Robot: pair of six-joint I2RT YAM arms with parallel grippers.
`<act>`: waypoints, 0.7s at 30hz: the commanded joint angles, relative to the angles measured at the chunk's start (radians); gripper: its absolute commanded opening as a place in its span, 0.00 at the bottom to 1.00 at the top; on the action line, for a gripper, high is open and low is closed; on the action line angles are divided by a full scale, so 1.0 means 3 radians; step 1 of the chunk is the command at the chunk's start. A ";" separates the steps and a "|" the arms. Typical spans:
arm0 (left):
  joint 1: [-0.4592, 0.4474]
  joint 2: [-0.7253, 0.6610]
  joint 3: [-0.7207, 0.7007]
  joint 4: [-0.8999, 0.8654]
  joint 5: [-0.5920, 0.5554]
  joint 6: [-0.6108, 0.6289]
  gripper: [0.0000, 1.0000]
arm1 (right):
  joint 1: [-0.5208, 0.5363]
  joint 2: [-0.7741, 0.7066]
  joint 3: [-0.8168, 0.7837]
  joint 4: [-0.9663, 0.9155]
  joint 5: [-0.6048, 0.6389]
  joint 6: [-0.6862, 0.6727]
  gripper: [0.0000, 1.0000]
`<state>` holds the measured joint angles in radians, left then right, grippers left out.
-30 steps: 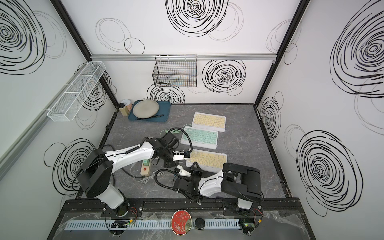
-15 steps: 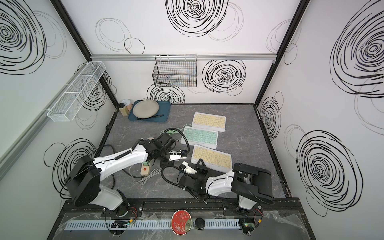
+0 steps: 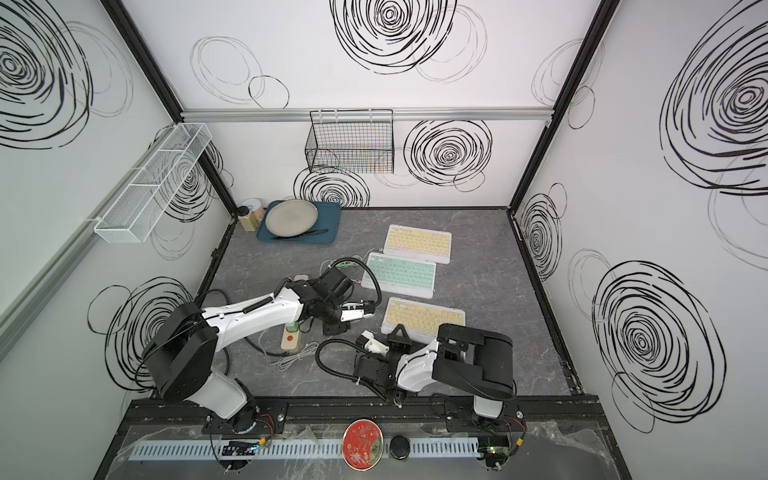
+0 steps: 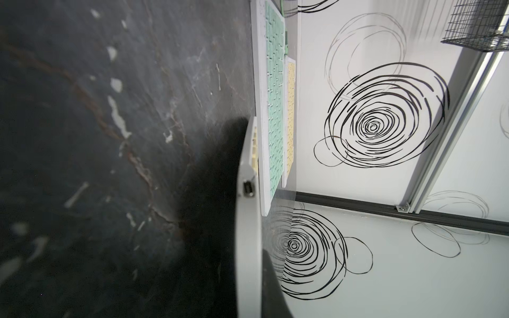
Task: Unplug the wireless keyboard
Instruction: Place the keyboard at the center of the board, then place the power cord at the center of the board.
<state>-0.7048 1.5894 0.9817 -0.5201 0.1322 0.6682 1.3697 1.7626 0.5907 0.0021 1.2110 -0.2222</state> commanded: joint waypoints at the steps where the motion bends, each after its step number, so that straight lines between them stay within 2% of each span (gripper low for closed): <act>1: -0.0003 -0.0059 -0.0020 0.0131 0.0069 -0.0017 0.41 | 0.0030 -0.0155 -0.0031 0.0025 -0.0213 0.0077 0.12; 3: -0.0017 -0.0081 -0.0006 0.0127 0.0106 -0.0022 0.44 | 0.0031 -0.0183 -0.0045 0.0043 -0.0202 0.0076 0.15; 5: -0.0035 -0.0139 -0.0010 0.0178 0.0076 -0.0083 0.69 | 0.0045 -0.0207 -0.0058 0.0058 -0.0227 0.0069 0.22; 6: -0.0045 -0.0184 -0.0004 0.0192 0.0088 -0.0106 0.96 | 0.0048 -0.0209 -0.0064 0.0072 -0.0235 0.0068 0.26; 7: -0.0061 -0.0253 -0.0005 0.0218 0.0111 -0.0134 1.00 | 0.0051 -0.0214 -0.0072 0.0098 -0.0219 0.0056 0.33; 9: -0.0096 -0.0425 -0.0030 0.0342 0.0076 -0.0243 0.99 | 0.0068 -0.0230 -0.0100 0.0153 -0.0175 0.0037 0.45; 15: -0.0104 -0.1287 -0.0331 0.1193 -0.0347 -0.1043 0.99 | 0.0103 -0.0412 -0.0201 0.0329 -0.0117 -0.0003 0.63; 19: -0.0010 -0.1971 -0.0626 0.1837 -0.1323 -0.2272 1.00 | 0.0118 -0.0686 -0.0319 0.0489 -0.0138 -0.0038 0.76; 21: 0.0106 -0.2250 -0.0758 0.1911 -0.1615 -0.2686 0.99 | 0.0119 -0.0853 -0.0378 0.0539 -0.0208 -0.0037 0.90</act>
<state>-0.7120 0.9936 0.8009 -0.0990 -0.1398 0.1547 1.3983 1.5692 0.4946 0.1036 1.1439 -0.2348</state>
